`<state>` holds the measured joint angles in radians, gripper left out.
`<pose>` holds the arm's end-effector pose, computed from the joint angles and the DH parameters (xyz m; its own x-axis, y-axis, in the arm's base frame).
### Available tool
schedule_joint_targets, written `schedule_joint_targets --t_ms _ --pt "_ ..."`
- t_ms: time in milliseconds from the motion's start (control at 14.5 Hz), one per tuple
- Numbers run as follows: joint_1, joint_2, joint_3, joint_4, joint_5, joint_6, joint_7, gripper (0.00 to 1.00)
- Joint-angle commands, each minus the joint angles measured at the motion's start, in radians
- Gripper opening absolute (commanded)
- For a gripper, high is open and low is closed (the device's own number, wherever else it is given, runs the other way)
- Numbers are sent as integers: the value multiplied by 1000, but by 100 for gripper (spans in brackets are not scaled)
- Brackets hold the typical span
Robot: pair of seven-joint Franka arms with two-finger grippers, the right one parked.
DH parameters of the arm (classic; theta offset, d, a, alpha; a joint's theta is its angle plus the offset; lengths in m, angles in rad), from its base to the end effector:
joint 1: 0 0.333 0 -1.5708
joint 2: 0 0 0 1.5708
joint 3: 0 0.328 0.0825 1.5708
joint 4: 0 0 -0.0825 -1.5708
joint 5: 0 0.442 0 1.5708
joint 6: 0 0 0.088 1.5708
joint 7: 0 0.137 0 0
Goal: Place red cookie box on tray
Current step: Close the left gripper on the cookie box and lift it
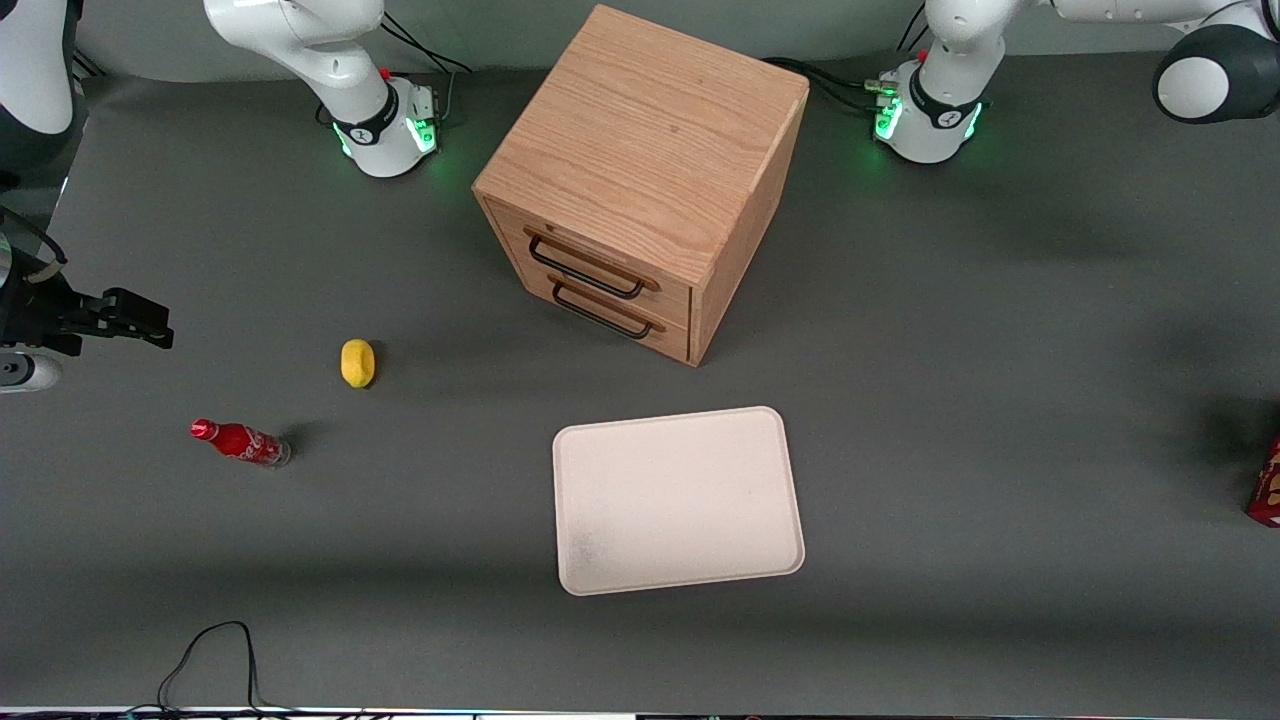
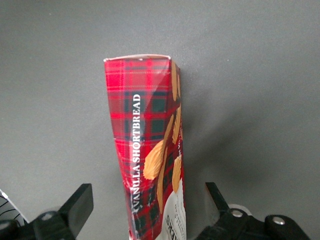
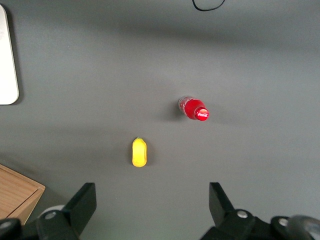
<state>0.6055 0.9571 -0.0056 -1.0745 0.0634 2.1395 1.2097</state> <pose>0.6988 0.4849 0.2052 0.8034 -0.5954 -0.0111 -0.5923 -0.7970 -0.1184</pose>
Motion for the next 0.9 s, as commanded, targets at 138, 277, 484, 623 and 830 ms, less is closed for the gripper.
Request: schedule_joint_targets --t_ms 138,277,484,623,830 --pt "0 -1 1 -15 -4 19 22 98" --pt "3 -1 1 -16 -5 13 24 1" --pt "4 -3 1 -15 -5 8 33 0" --pt "2 -3 1 -15 -4 10 34 0" --pt "2 -6 -1 -15 -5 8 33 0"
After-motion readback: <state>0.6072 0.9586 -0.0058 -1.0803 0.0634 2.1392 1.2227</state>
